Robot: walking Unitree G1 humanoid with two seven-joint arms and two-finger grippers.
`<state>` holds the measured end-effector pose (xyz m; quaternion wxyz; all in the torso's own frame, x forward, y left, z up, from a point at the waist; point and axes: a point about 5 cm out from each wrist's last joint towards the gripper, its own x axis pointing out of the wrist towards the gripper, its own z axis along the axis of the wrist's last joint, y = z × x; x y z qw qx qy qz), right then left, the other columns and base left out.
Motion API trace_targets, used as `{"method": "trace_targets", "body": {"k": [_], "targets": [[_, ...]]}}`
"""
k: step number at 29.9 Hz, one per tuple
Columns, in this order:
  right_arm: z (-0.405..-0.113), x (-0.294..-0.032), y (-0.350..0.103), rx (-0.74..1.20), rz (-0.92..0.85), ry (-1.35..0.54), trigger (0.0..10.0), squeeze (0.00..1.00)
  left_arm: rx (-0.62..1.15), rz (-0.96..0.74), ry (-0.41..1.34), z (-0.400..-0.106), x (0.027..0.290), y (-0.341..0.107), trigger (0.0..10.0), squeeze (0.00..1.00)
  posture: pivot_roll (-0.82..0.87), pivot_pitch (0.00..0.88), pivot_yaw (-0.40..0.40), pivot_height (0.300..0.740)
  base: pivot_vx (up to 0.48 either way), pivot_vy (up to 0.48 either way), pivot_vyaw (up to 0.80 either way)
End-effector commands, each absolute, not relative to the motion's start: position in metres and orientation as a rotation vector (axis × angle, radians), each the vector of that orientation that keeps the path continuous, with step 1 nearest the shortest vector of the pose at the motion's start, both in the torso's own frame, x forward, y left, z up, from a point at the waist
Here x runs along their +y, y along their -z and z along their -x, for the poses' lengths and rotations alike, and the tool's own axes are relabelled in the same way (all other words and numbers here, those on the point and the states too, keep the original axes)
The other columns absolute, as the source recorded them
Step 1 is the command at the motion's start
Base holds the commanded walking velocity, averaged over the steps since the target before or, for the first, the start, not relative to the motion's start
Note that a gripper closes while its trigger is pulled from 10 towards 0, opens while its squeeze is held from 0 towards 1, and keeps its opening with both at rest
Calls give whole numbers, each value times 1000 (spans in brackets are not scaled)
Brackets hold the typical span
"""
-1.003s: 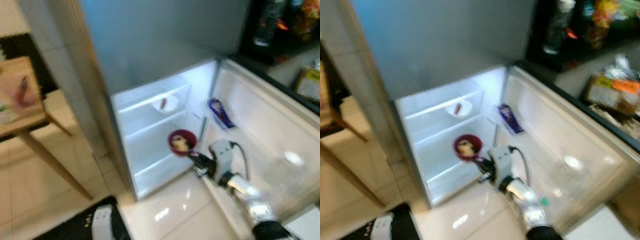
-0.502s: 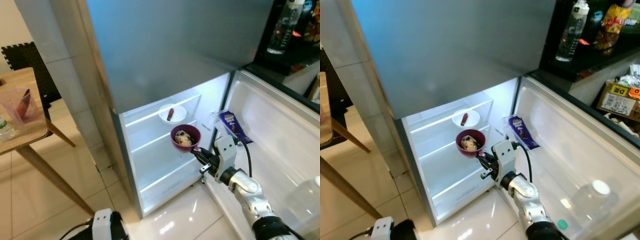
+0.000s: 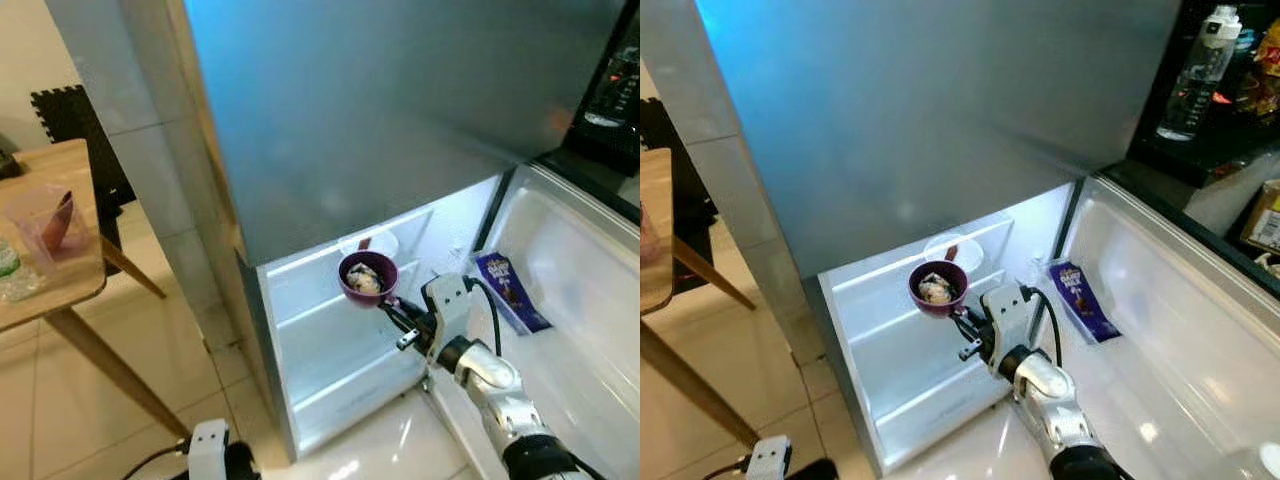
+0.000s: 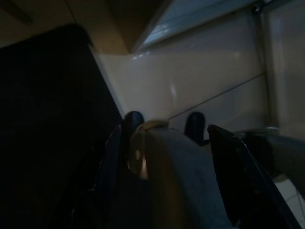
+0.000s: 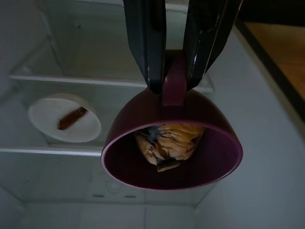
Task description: Restocking fridge
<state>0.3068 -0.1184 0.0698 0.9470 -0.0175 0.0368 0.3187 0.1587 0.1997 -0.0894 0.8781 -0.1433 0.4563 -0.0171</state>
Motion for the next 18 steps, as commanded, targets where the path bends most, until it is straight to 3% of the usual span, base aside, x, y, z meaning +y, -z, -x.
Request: {"method": "trace_targets", "body": {"k": [1,4,12,18], "targets": [[-309,-120,-75,47,48,-653,10000,0,953,292,32,-159,202,89,10000,0,-41,7,18,740,285,0,0],[-309,-120,-75,46,47,-654,10000,0,952,293,30,-159,201,89,10000,0,-42,7,17,740,358,0,0],[-308,-120,-75,47,46,-653,10000,0,951,312,68,-161,196,89,10000,0,-42,8,17,740,0,0,0],[-308,-120,-75,47,45,-654,10000,0,958,307,79,-160,195,89,10000,0,-43,7,17,740,0,-436,0]]}}
